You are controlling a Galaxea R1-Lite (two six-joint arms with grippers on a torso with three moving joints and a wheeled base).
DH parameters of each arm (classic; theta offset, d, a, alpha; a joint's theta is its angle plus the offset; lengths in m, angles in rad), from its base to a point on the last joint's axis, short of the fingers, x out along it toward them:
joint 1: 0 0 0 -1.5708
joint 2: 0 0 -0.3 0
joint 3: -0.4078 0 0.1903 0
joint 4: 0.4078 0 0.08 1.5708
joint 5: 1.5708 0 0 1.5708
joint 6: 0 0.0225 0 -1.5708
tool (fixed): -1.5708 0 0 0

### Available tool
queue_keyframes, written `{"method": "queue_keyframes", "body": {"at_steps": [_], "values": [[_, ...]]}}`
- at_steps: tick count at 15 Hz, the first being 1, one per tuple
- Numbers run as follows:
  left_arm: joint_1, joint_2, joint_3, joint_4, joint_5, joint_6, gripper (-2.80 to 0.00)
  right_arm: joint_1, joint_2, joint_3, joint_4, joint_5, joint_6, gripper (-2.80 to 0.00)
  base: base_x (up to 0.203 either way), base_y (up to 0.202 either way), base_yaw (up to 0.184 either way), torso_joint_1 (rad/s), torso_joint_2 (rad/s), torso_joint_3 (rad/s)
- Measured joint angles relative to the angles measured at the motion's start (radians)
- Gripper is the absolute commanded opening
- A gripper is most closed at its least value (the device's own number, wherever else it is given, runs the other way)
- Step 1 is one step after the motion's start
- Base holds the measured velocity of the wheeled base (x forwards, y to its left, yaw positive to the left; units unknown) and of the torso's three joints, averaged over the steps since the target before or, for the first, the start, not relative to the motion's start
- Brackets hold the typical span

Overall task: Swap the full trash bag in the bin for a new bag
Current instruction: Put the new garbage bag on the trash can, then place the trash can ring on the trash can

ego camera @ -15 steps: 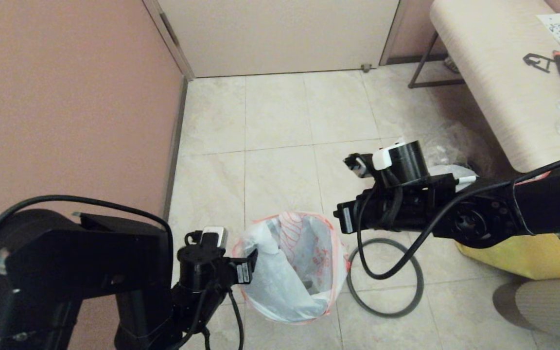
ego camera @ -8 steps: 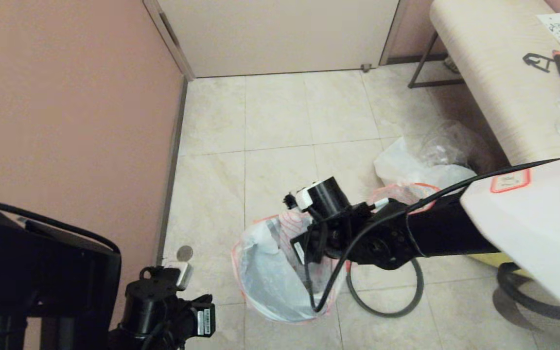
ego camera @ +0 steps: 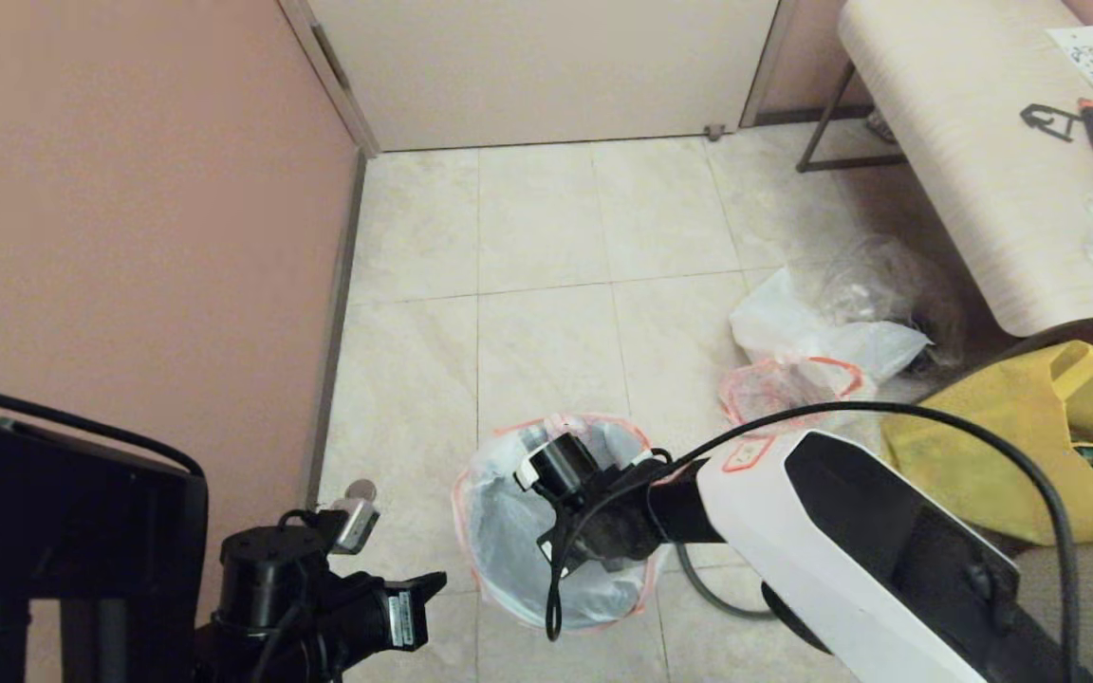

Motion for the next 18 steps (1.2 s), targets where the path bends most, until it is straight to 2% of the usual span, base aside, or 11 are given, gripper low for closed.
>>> {"method": "queue_keyframes", "body": {"at_steps": [1, 4, 5, 7, 9, 11, 14, 16, 18], "values": [[0.006, 0.010, -0.006, 0.000, -0.009, 0.000, -2.80, -0.007, 0.047, -0.015, -0.038, 0.007, -0.031, -2.80, 0.000, 0.000, 0.000, 0.000, 0.00, 0.000], [0.017, 0.038, -0.022, 0.000, -0.016, 0.000, -2.80, -0.071, 0.169, -0.040, -0.207, 0.047, -0.207, -2.80, 0.000, 0.000, 0.000, 0.000, 0.00, 0.000], [0.017, 0.046, -0.024, 0.000, -0.016, 0.000, -2.80, -0.082, 0.190, -0.043, -0.210, 0.051, -0.240, -2.80, 0.000, 0.000, 0.000, 0.000, 0.00, 0.000], [0.019, 0.059, -0.031, 0.001, -0.013, 0.002, -2.80, -0.100, 0.209, -0.044, -0.213, 0.052, -0.276, -2.80, 0.000, 0.000, 0.000, 0.000, 0.00, 0.000], [0.018, 0.066, -0.033, 0.001, -0.013, 0.003, -2.80, -0.099, 0.192, -0.043, -0.213, 0.057, -0.262, -2.80, 0.000, 0.000, 0.000, 0.000, 0.00, 0.000], [0.019, 0.069, -0.032, 0.001, -0.014, 0.003, -2.80, -0.082, 0.139, -0.027, -0.192, 0.085, -0.197, -2.80, 0.000, 0.000, 0.000, 0.000, 0.00, 0.000], [0.020, 0.071, -0.030, 0.000, -0.014, 0.002, -2.80, -0.021, -0.017, 0.045, -0.084, 0.181, 0.017, -2.80, 0.000, 0.000, 0.000, 0.000, 0.00, 0.000], [0.022, 0.075, -0.031, 0.000, -0.015, 0.003, -2.80, 0.007, -0.153, 0.155, -0.014, 0.261, 0.168, -2.80, 0.000, 0.000, 0.000, 0.000, 0.00, 0.000], [0.022, 0.080, -0.033, 0.001, -0.015, 0.003, -2.80, 0.025, -0.303, 0.296, 0.031, 0.316, 0.256, -2.80, 0.000, 0.000, 0.000, 0.000, 0.00, 0.000]]}}
